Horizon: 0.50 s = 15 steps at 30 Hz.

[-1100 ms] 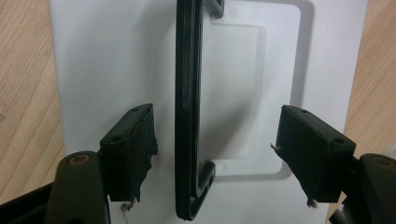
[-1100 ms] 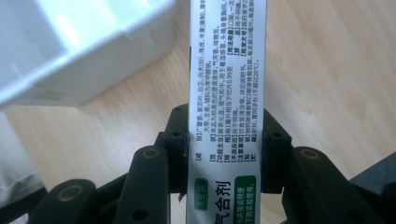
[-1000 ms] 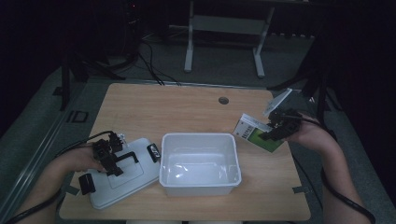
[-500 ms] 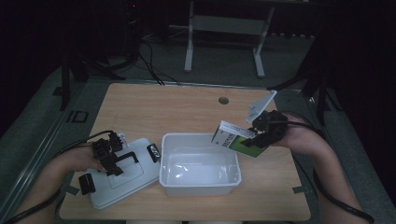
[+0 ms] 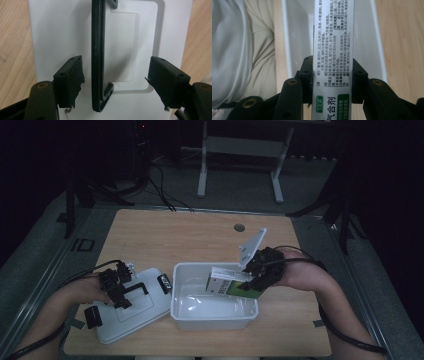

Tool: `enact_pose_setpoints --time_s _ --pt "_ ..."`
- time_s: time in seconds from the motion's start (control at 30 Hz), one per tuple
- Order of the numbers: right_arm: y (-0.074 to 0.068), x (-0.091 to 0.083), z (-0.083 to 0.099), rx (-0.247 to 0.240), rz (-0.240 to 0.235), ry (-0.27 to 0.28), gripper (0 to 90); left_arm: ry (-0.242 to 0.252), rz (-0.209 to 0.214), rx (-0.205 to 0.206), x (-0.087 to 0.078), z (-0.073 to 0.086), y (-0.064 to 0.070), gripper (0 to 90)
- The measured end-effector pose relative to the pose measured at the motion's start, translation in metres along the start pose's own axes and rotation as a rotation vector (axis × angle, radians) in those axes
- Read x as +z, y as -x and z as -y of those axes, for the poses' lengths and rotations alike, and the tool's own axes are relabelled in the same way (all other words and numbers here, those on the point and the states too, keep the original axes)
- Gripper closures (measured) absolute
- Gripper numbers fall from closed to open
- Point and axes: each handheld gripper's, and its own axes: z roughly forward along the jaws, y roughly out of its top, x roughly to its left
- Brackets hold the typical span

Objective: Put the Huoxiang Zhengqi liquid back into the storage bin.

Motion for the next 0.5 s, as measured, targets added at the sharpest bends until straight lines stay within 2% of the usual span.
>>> enact_pose_setpoints --time_s 0.17,0.5 --pt "-0.006 0.011 -0.010 -0.037 -0.017 -0.026 63.4 -0.001 -0.001 0.000 -0.001 0.000 0.000 28.7" --pt "-0.006 0.033 -0.011 -0.049 -0.071 -0.055 63.4 -0.007 0.002 0.005 0.003 -0.001 0.000 28.7"
